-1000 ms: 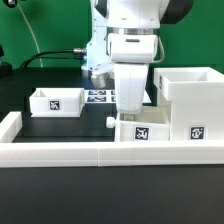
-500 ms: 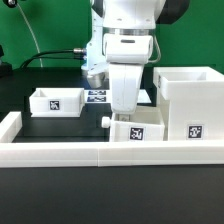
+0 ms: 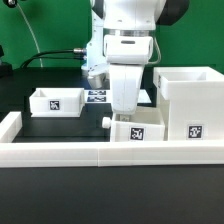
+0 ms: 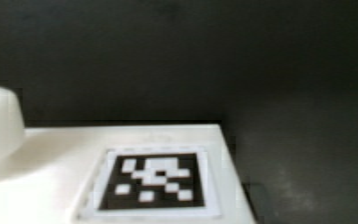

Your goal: Assemble drawer

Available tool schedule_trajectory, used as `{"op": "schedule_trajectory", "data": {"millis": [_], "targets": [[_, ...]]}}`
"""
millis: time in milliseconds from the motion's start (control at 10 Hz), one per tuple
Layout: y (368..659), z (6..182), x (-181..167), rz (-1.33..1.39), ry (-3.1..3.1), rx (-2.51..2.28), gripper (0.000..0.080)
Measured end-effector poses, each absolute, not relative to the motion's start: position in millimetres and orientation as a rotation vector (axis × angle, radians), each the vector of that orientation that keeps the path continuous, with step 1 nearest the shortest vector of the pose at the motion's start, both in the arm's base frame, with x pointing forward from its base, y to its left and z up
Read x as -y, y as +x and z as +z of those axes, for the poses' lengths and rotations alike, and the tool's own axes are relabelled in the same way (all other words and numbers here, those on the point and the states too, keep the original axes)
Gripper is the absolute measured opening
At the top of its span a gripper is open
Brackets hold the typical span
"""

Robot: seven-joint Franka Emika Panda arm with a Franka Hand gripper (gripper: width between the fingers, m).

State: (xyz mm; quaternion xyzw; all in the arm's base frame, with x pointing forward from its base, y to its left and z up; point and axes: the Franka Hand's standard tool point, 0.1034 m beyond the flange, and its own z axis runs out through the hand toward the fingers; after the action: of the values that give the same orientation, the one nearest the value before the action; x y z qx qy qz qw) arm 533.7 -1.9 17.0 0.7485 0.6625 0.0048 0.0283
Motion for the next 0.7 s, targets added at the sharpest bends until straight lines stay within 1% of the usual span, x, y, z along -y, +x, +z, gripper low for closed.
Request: {"op": "schedule_trajectory", "data": {"millis": [700], "targets": [[531.0, 16.3, -4.1, -0.010, 2.315, -2.058, 0.0042]]}}
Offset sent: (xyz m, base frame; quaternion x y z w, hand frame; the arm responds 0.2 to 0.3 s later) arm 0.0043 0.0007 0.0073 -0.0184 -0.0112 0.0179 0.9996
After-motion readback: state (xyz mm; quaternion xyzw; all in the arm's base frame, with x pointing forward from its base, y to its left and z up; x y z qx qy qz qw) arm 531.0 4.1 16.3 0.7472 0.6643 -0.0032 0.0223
